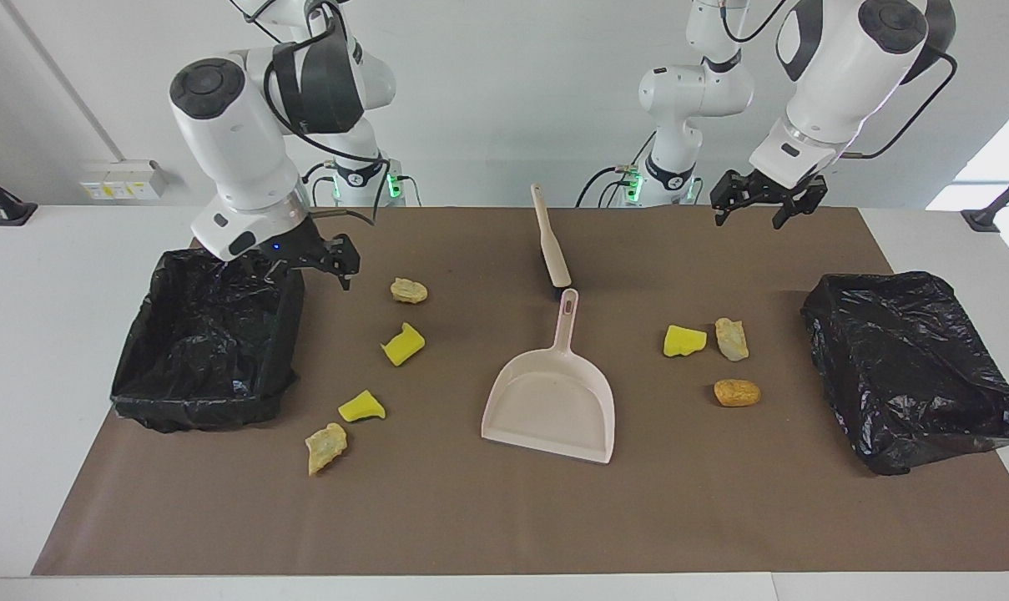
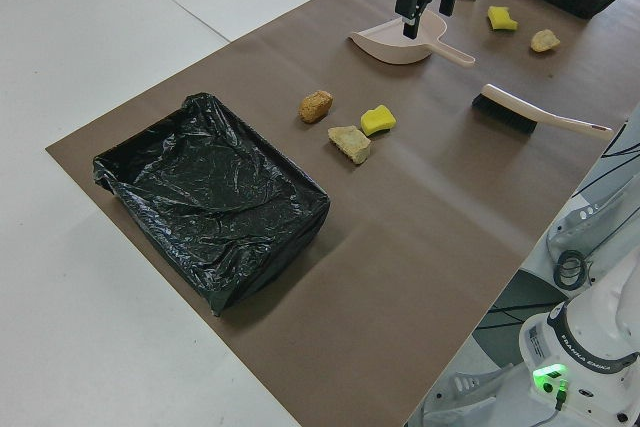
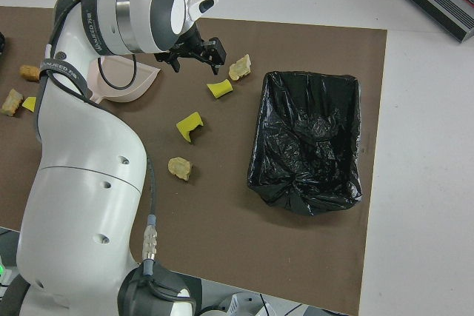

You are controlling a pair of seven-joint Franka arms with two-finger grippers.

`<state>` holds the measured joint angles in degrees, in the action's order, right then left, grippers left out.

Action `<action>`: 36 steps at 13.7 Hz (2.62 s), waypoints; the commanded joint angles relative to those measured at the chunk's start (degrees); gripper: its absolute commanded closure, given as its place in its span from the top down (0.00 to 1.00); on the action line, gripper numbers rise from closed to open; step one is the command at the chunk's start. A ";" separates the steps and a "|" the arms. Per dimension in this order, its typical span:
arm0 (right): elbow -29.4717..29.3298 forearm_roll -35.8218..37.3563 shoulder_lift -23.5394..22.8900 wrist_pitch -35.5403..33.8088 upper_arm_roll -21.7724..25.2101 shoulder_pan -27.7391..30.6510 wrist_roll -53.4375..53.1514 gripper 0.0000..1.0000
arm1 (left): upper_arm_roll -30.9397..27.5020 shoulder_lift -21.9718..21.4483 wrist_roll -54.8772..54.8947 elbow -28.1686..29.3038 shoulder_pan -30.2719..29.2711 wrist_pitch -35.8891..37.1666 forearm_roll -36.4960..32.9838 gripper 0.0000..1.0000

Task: Sweep and dump trash in bin
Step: 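Reach the left gripper to the brush handle while the right gripper waits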

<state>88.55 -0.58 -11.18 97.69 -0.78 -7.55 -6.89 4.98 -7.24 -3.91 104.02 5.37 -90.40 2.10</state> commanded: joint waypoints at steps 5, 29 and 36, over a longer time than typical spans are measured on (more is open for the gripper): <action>-0.40 -0.39 -1.04 2.32 -0.71 0.26 -1.99 1.00 | -0.67 -3.92 -7.32 4.25 6.57 -1.44 0.45 1.00; 2.85 -0.22 -0.60 4.44 -0.71 -0.71 -2.34 1.00 | -0.67 -6.67 -53.30 37.31 43.23 -34.30 3.00 1.00; 3.03 -0.22 -0.43 4.44 -0.71 -0.71 -2.43 1.00 | -0.67 0.37 -56.29 37.83 48.06 -39.68 3.00 1.00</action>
<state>90.14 -0.58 -12.50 100.50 -1.30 -8.23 -7.81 5.28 -7.20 -59.62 141.25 51.75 -129.07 4.61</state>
